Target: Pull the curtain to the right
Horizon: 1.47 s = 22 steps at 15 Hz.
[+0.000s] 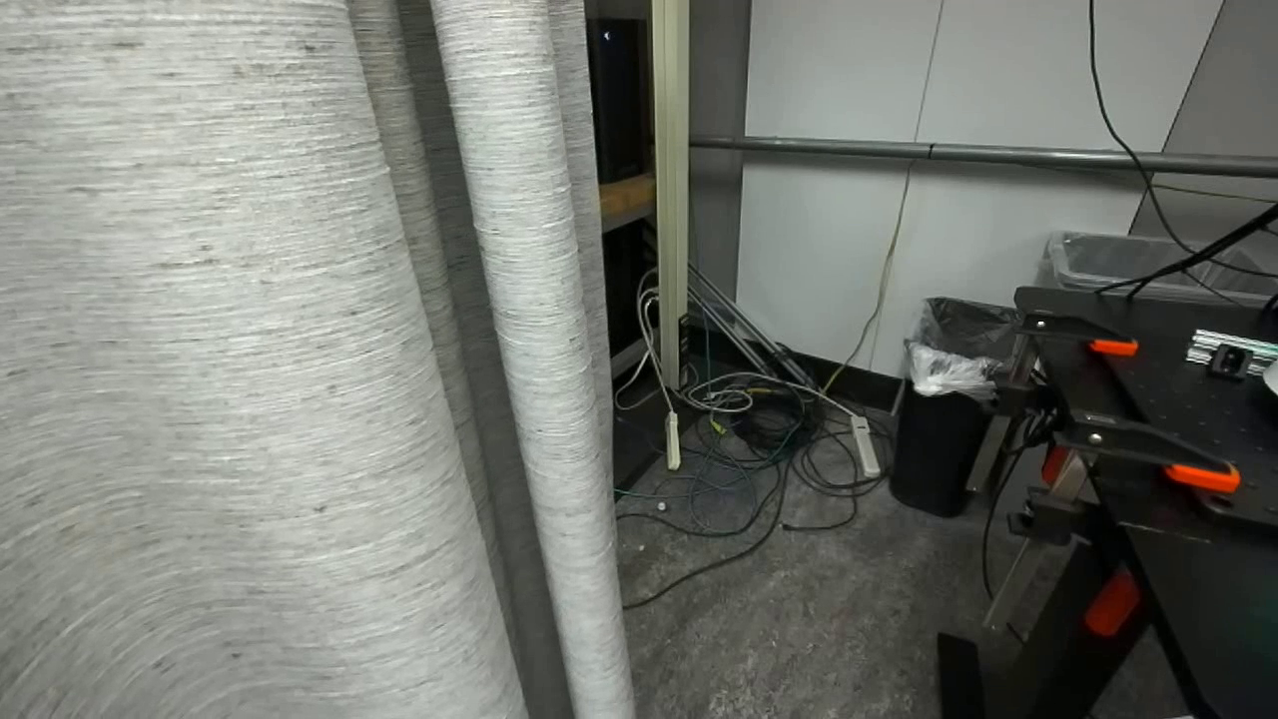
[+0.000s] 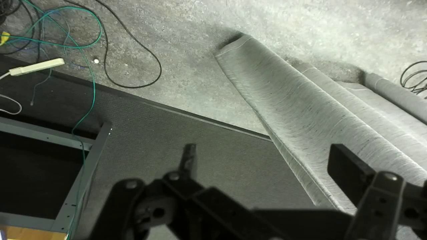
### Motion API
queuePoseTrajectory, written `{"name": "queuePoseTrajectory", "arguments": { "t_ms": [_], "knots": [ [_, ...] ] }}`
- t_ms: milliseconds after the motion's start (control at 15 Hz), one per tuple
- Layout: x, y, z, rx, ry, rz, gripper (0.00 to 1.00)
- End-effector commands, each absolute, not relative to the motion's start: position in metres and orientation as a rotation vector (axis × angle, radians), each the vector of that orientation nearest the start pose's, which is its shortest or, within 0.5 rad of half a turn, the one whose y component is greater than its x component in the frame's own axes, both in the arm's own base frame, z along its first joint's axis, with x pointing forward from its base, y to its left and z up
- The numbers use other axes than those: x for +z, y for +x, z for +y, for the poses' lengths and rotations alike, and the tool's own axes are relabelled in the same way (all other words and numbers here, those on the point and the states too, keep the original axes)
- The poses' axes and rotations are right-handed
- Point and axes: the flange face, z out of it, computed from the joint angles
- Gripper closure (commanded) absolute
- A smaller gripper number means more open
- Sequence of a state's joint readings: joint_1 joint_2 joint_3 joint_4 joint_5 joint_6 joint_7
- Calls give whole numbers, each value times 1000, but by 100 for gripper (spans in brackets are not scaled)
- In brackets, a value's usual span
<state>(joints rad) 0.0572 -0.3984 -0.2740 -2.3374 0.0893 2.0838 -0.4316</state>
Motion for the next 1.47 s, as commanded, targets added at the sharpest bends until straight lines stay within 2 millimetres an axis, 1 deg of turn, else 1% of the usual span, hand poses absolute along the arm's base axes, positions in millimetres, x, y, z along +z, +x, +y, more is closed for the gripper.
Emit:
{"name": "queuePoseTrajectory", "arguments": {
  "t_ms": [0, 533, 667, 800, 1000, 1133, 1400],
  "knots": [
    [496, 435, -99, -269, -2979, -283, 0],
    [496, 435, -99, -269, -2979, -283, 0],
    [493, 436, -102, -257, -2989, -257, 0],
    [484, 439, -104, -166, -3015, -212, 0],
    [466, 445, -102, -56, -3040, -199, 0],
    [449, 452, -94, 38, -3037, -230, 0],
    [410, 473, -61, 216, -2999, -353, 0]
  ]
}}
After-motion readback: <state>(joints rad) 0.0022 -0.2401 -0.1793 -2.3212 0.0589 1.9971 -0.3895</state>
